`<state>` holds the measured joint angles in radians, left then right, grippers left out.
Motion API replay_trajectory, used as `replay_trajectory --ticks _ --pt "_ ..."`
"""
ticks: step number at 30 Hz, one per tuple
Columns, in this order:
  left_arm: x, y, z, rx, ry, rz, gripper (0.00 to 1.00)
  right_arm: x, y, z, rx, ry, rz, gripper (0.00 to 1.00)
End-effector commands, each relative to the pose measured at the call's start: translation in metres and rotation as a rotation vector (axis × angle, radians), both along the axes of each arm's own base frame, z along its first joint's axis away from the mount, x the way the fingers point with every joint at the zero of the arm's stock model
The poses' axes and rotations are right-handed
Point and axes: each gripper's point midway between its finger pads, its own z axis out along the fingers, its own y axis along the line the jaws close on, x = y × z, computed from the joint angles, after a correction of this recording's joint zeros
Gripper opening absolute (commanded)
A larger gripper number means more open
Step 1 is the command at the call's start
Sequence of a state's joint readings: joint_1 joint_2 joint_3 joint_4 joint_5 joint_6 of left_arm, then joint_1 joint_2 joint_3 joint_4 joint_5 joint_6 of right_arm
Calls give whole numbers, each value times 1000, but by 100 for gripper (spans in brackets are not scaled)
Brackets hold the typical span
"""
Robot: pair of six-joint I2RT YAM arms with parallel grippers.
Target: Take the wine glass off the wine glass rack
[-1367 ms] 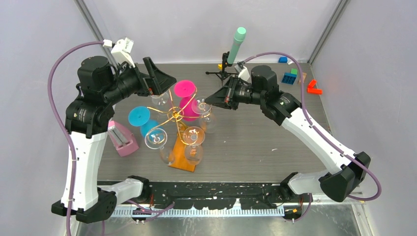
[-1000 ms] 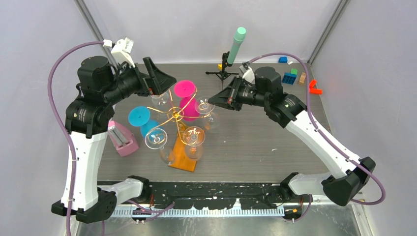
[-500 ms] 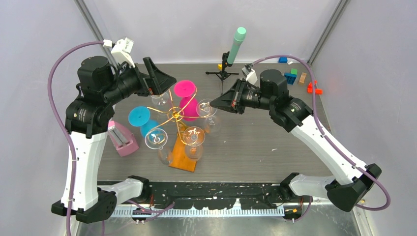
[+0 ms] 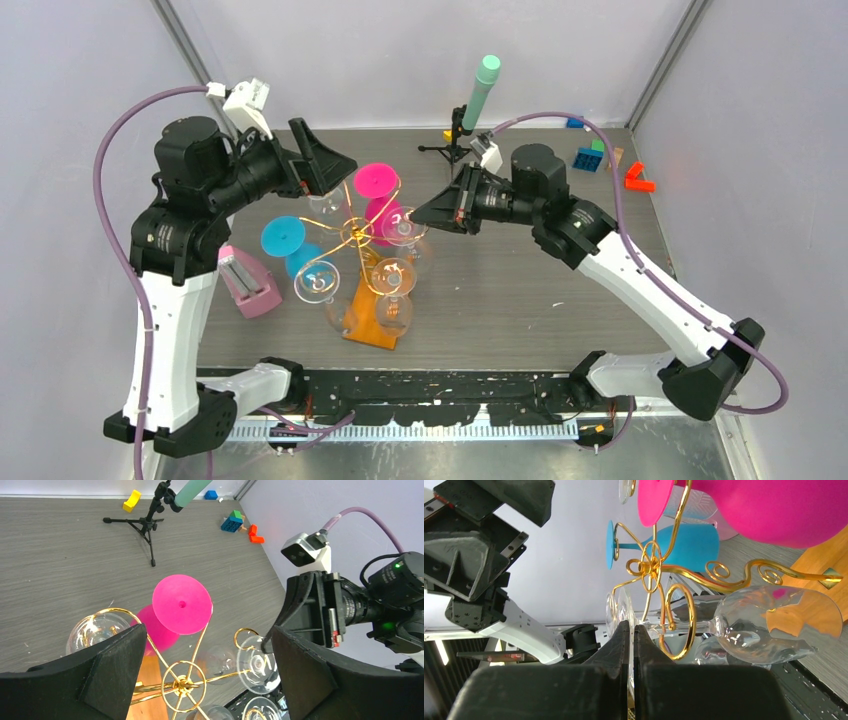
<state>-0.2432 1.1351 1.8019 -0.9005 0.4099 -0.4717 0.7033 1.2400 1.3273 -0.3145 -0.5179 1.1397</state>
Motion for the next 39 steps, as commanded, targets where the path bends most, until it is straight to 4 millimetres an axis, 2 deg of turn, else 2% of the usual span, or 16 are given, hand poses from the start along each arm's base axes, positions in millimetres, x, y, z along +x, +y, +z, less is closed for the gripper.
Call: replay_trajectory --ticks 1,7,17,23,26,30,32,36,39 --pt "-9 4 11 3 -47 7 98 12 10 35 84 -106 -21 0" --pt "-10 6 14 11 -61 12 98 31 19 41 85 -149 -65 0" --pt "-10 -3 16 -22 -46 -31 98 54 4 57 85 -227 -231 0" --pt "-13 -26 16 -118 -2 -150 99 63 -17 67 90 -272 -361 0" --pt "-12 -40 19 -208 34 -218 95 63 -28 67 89 -275 -411 0" --pt "-5 -61 38 -370 75 -298 90 62 -55 76 93 -275 -529 0" --pt "0 -72 42 -401 79 -298 90 64 -77 84 90 -281 -627 0" --pt "8 -89 34 -401 114 -289 98 66 -99 83 60 -267 -723 0" --pt "10 -96 28 -398 128 -281 100 65 -107 76 60 -242 -759 0"
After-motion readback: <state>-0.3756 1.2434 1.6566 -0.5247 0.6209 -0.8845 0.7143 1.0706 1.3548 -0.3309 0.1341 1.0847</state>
